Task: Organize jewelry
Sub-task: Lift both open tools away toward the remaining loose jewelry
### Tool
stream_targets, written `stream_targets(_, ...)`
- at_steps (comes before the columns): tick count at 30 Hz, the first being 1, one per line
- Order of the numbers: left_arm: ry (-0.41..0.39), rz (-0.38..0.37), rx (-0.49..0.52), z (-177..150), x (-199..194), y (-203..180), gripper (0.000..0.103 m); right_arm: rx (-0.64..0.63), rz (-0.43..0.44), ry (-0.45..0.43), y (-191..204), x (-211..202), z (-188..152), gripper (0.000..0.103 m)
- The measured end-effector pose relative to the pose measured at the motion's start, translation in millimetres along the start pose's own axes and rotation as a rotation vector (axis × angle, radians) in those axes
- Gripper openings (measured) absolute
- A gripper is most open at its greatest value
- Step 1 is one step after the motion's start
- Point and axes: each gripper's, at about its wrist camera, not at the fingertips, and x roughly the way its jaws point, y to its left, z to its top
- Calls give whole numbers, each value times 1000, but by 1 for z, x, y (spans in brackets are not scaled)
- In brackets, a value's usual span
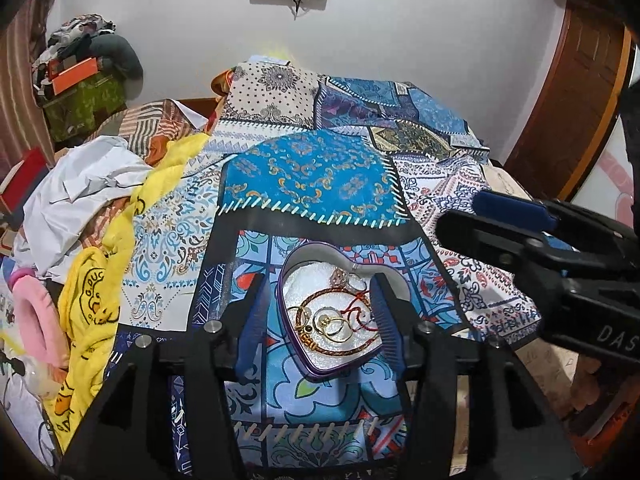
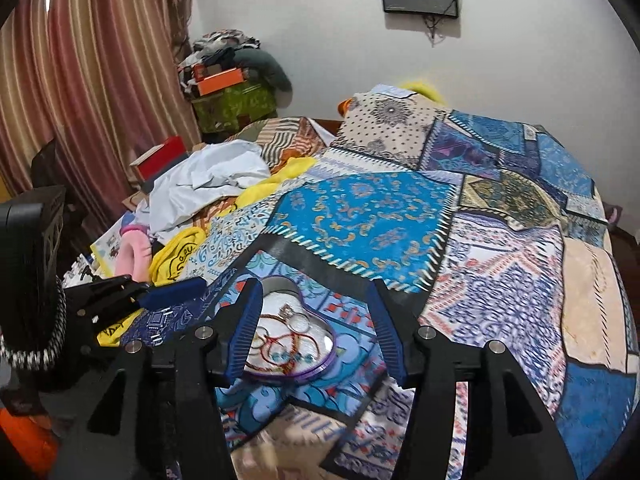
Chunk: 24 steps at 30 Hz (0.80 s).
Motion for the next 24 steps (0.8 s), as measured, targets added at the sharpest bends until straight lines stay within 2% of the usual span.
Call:
stream_targets(14,-57,-1,62,12,-20,-43,56,96,-91,-30,-51,-49,-23,51)
stream_targets(24,-47,-58,125,17,-11,-91,57,169,-175,-33,-96,-83,-49,51)
